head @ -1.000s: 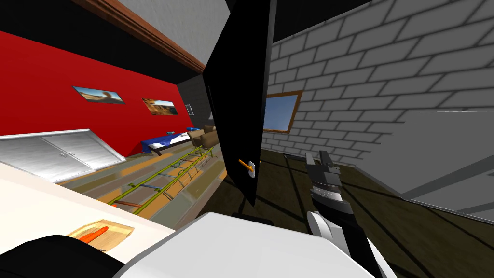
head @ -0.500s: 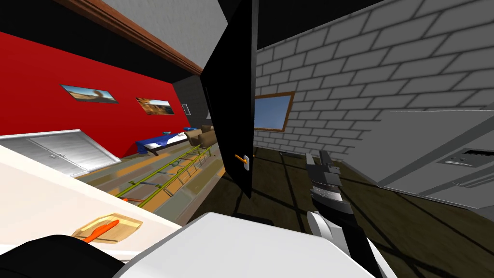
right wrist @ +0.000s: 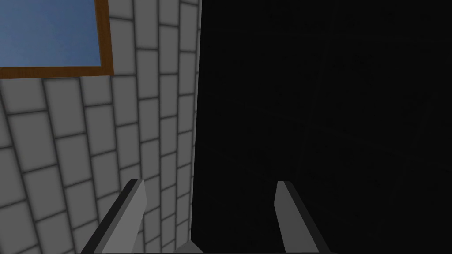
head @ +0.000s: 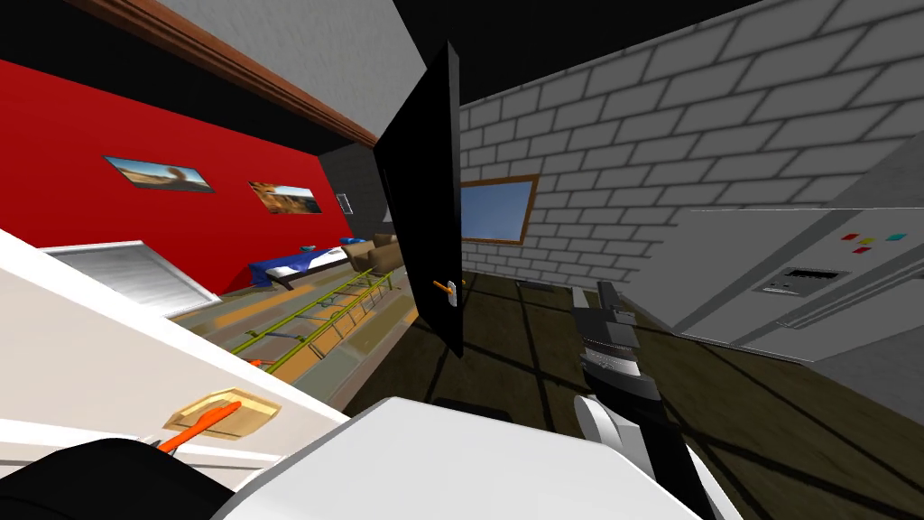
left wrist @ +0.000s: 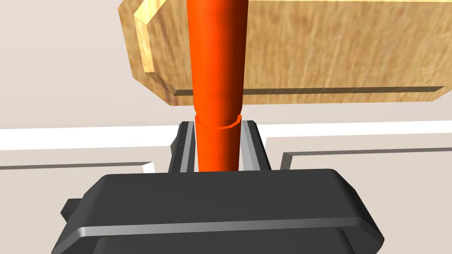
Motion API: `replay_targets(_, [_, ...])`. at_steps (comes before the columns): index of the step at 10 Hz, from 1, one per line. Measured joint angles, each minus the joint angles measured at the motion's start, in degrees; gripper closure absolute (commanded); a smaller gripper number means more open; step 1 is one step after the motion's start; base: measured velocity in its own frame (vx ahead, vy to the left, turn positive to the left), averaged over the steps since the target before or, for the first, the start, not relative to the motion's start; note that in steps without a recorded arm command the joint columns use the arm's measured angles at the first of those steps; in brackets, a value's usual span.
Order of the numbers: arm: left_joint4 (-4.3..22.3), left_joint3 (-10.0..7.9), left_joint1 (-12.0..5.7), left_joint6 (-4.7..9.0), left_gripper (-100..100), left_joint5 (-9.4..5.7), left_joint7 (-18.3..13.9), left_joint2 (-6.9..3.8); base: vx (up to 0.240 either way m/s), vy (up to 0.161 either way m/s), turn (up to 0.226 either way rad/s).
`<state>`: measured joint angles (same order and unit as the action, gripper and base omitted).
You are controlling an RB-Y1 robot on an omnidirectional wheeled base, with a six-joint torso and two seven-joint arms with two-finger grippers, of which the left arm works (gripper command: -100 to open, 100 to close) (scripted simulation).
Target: Pull the door open
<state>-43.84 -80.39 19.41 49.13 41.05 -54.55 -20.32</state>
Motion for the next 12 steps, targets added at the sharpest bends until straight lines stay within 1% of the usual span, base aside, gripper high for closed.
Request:
replay_targets(1, [0.1,0.58,0.05,0.74,100,0.31,-0.4,0.01,-0.106,-0.072,-0.025])
replay_targets(2, [0.2,0.82,0.00,0.96,100,0.45,-0.5,0.26,-0.143,-0.071,-0.044])
replay_targets(3, [0.5,0.89,0.10,1.83,100,0.91,-0.6,0.32,-0.214,-0.082,-0.046])
replay_targets(4, [0.4,1.01,0.12,2.95,100,1.52,-1.0,0.33,-0.209,-0.090,-0.048])
replay_targets(5, [-0.6,1.29,0.44,3.77,100,2.24,-1.8,0.66,-0.176,-0.079,-0.039])
replay_targets(6, [-0.9,1.46,0.72,4.72,100,2.73,-2.5,0.79,-0.153,-0.070,-0.029])
replay_targets(9, [-0.2,1.60,1.18,8.36,100,4.35,-3.4,0.56,-0.188,-0.092,-0.028])
replay_targets(10, [-1.1,1.83,1.52,9.19,100,5.04,-4.1,0.98,-0.089,-0.046,-0.020])
replay_targets(11, [-1.1,2.03,1.53,9.41,100,5.22,-4.3,1.25,-0.108,-0.022,-0.023])
replay_targets(12, [-1.2,2.15,1.62,10.07,100,5.71,-4.5,1.46,-0.184,-0.032,-0.037])
